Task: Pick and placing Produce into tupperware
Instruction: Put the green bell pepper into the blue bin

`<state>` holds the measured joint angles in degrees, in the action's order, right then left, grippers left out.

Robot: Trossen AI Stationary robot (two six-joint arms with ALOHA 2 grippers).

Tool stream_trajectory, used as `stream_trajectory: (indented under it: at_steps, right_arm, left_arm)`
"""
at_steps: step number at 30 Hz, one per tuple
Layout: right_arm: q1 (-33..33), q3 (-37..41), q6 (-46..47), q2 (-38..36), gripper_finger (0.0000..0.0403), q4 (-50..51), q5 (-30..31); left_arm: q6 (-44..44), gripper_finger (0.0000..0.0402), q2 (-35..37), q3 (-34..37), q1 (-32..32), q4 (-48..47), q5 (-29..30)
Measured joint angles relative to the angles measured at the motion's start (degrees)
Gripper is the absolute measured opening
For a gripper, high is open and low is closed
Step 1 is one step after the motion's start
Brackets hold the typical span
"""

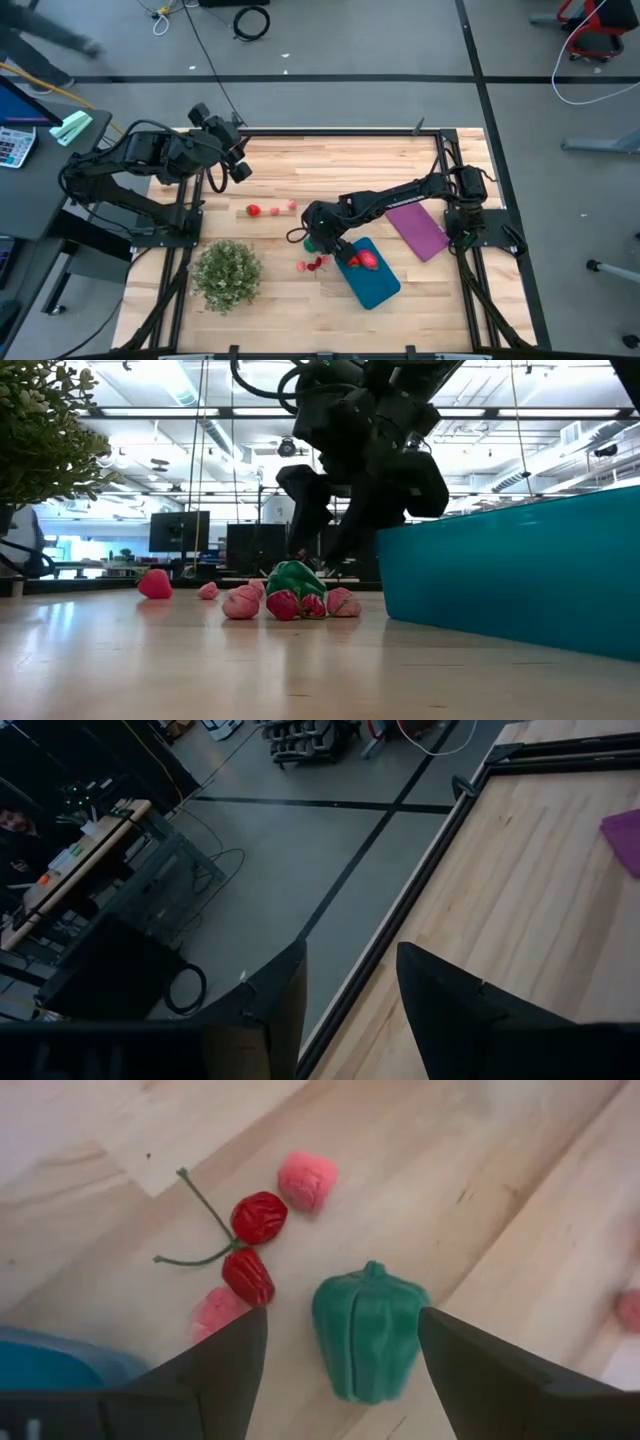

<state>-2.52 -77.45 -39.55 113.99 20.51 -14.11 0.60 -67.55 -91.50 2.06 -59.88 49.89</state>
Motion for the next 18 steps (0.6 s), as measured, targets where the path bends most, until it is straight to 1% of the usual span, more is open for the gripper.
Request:
stream_trajectory:
  at_steps: [7,9,15,18]
  right_arm:
    - [0.61,0.02,-4.03,0.93,0.027,-2.53,0.0]
    - [0.65,-0.44,-4.37,2.05,0.027,-4.89,-0.04]
    - [0.63,-3.74,-4.19,4.82,0.027,-3.01,-0.35]
    - [1.12,-6.6,-4.02,6.44,0.027,0.93,-0.37]
  left_arm:
    - [-0.03,0.0162,0.0,0.0,0.01,0.0,0.0]
    - [-0.04,0.0162,0.02,0.0,-0.01,0.04,0.0]
    - [-0.33,0.0162,0.04,-0.07,-0.02,-0.29,0.02]
    - [-0.33,0.0162,0.02,-0.07,0.01,-0.56,0.0]
